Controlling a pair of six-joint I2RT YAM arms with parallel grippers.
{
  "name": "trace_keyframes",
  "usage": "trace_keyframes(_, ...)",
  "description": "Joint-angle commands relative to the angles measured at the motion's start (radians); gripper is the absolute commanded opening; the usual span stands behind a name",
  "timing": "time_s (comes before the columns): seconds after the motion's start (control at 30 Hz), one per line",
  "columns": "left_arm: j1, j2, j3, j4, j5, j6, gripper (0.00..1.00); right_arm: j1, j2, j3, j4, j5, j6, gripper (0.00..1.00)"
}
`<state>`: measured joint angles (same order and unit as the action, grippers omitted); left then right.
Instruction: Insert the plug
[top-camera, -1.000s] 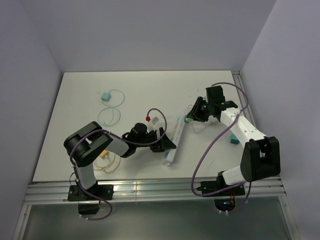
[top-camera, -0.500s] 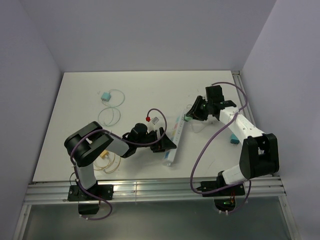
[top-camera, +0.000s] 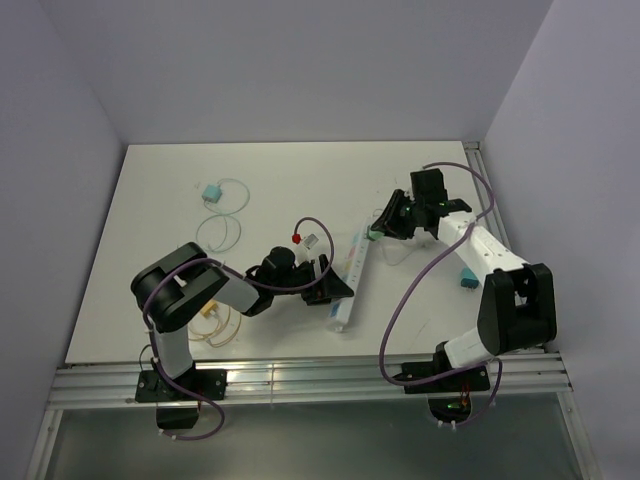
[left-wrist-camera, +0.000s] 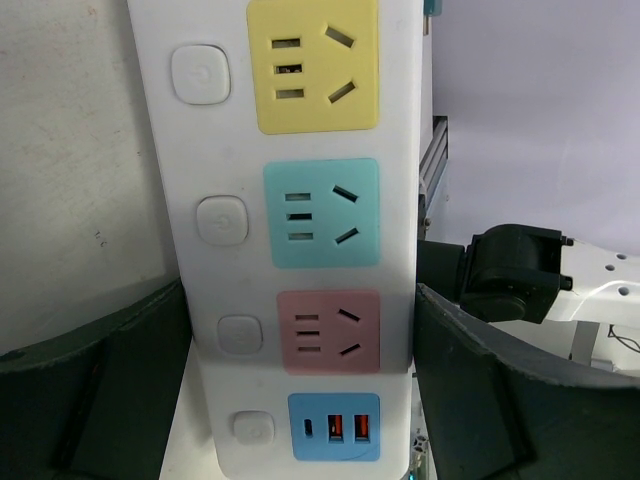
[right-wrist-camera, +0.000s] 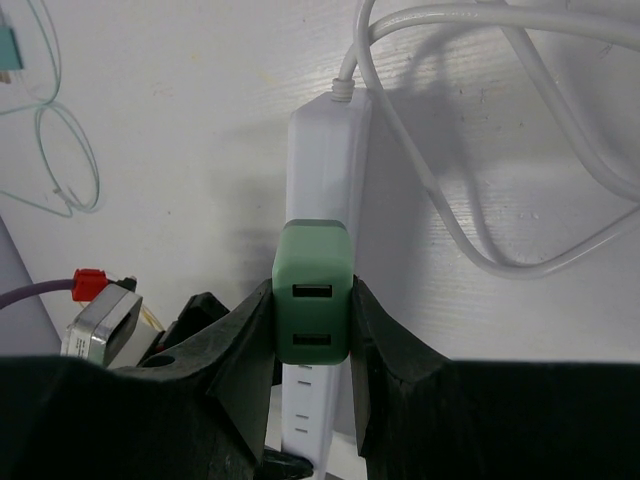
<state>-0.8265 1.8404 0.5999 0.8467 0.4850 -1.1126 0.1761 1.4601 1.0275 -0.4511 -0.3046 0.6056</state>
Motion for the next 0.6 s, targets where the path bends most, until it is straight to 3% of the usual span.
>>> trace_keyframes(0.0, -0.01, 0.025, 0.003, 0.014, 0.004, -0.009, 0.0, -0.004, 0.019, 0.042, 0.035, 0.001, 0.002, 0.0)
trace_keyframes(0.33, -0.02, 0.02, 0.017, -0.004, -0.008, -0.006, 0.0, 0.026, 0.023, 0.028, -0.008, 0.001, -0.003, 0.0)
trace_keyframes(0.47, -0.025, 0.023, 0.023, -0.015, -0.016, -0.009, 0.0, 0.046, 0.039, 0.057, -0.061, 0.076, -0.012, 0.0)
trace_keyframes(0.57, -0.036, 0.034, 0.031, -0.017, -0.017, -0.024, 0.0, 0.101, 0.078, 0.14, -0.148, 0.221, -0.018, 0.0)
